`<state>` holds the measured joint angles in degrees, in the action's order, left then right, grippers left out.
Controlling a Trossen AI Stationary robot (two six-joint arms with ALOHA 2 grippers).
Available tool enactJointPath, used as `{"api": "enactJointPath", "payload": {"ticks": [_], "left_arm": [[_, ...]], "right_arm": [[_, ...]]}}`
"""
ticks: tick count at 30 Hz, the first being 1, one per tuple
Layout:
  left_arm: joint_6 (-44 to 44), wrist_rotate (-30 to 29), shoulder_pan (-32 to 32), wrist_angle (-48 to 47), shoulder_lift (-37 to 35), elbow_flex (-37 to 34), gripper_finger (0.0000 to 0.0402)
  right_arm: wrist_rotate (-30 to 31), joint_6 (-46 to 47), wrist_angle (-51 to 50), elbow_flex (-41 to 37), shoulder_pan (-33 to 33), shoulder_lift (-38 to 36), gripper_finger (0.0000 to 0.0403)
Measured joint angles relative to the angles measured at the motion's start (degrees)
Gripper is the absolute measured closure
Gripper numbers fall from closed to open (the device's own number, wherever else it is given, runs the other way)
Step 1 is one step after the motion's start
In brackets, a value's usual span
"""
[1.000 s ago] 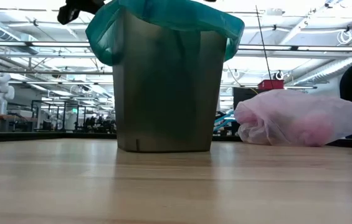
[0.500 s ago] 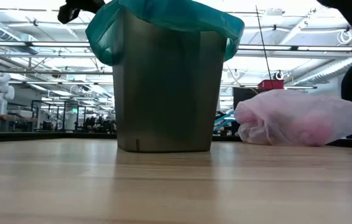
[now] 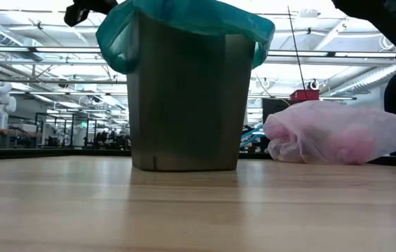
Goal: Place trash/remove bag and relplace
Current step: Insert the blue trash bag into the black trash bin
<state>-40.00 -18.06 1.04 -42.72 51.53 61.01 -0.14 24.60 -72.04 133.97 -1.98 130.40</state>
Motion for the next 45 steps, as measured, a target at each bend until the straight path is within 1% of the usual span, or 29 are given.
{"api": "enactJointPath", "payload": {"ticks": [5,11,17,20,28,31,36,39,45], "left_arm": [[0.0,0.0,0.0,0.2,0.0,0.0,0.0402],[-0.1,0.0,0.0,0.3,0.0,0.0,0.0402],[0.5,-0.3,0.0,3.2,0.0,0.0,0.0402],[1.5,-0.2,0.0,3.6,1.4,-0.1,0.0402],[0.2,-0.7,0.0,5.1,2.1,-5.6,0.0402],[-1.7,-1.0,0.0,4.7,0.9,-8.0,0.0402],[-3.1,-2.9,0.0,5.2,-2.2,-8.5,0.0402],[-2.7,-4.8,0.0,7.5,-4.8,-8.5,0.0402],[-1.7,-5.6,0.0,8.9,-9.0,-8.5,0.0402]], "right_arm": [[0.1,0.2,0.2,0.0,0.0,0.5,0.0403],[1.9,0.2,0.8,-0.2,-0.6,0.5,0.0403],[1.9,-0.2,3.1,-4.1,-0.7,0.8,0.0403],[1.8,-0.4,3.8,-5.0,-0.4,0.8,0.0403],[1.6,-0.4,3.7,-5.0,0.6,0.8,0.0403],[1.6,-0.3,3.5,-5.0,1.0,0.8,0.0403],[1.7,-0.3,3.7,-5.0,1.0,0.8,0.0403],[1.7,-0.4,4.5,-6.7,0.8,0.6,0.0403],[1.8,-1.8,5.0,-10.3,0.8,0.6,0.0403]]}}
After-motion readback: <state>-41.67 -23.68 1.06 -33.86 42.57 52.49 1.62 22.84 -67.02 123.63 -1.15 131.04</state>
